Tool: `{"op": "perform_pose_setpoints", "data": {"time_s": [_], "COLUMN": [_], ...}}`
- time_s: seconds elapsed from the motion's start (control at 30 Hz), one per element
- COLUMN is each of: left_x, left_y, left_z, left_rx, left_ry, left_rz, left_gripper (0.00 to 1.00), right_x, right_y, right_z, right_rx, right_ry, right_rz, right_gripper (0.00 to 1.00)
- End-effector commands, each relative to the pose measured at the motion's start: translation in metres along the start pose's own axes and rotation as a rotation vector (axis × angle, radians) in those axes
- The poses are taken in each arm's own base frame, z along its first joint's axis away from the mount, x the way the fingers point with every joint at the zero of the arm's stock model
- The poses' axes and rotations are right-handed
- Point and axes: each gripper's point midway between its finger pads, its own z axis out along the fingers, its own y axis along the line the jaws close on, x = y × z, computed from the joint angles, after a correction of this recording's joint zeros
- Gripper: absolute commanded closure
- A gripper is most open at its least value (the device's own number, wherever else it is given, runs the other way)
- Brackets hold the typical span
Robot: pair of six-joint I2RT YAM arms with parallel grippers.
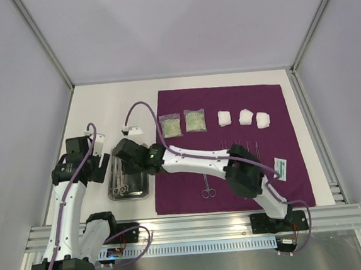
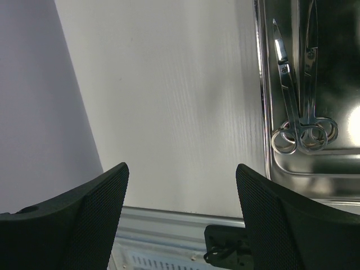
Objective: Prepare the surgical pack
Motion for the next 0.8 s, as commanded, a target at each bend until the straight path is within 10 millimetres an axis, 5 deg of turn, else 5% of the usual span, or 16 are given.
{"op": "perform_pose_setpoints", "data": {"time_s": [0.0, 0.1, 0.17, 0.2, 0.33, 0.53, 0.77], "left_x": [-0.009, -0.005, -0.001, 0.001, 0.009, 0.015, 0.017], "left_y": [0.007, 0.006, 0.006, 0.005, 0.004, 0.006, 0.005], "left_z": [-0.013, -0.011, -0.009, -0.008, -0.003, 0.001, 0.004], "left_rx": [-0.016, -0.014, -0.02, -0.02, -0.024, -0.043, -0.047], "left_ry": [-0.029, -0.016, 0.0, 0.008, 0.037, 0.07, 0.079], "left_rz": [-0.028, -0.018, -0.013, -0.01, -0.01, -0.016, -0.019], "left_gripper": [0.14, 0.14, 0.14, 0.14, 0.14, 0.14, 0.14], "right_x": [-0.054, -0.039, -0.036, -0.024, -0.003, 0.023, 0.042], "right_y": [-0.006, -0.068, -0.091, -0.125, -0.181, -0.238, -0.271], "right_z": [-0.077, -0.09, -0.113, -0.111, -0.135, -0.144, -0.134], "right_rx": [-0.004, 0.13, 0.147, 0.205, 0.271, 0.354, 0.406], "right_ry": [-0.137, -0.056, -0.005, 0.047, 0.16, 0.262, 0.315], "right_rz": [-0.158, -0.225, -0.213, -0.216, -0.187, -0.156, -0.101], "right_gripper": [0.69, 0.63, 0.62, 0.6, 0.55, 0.55, 0.59]}}
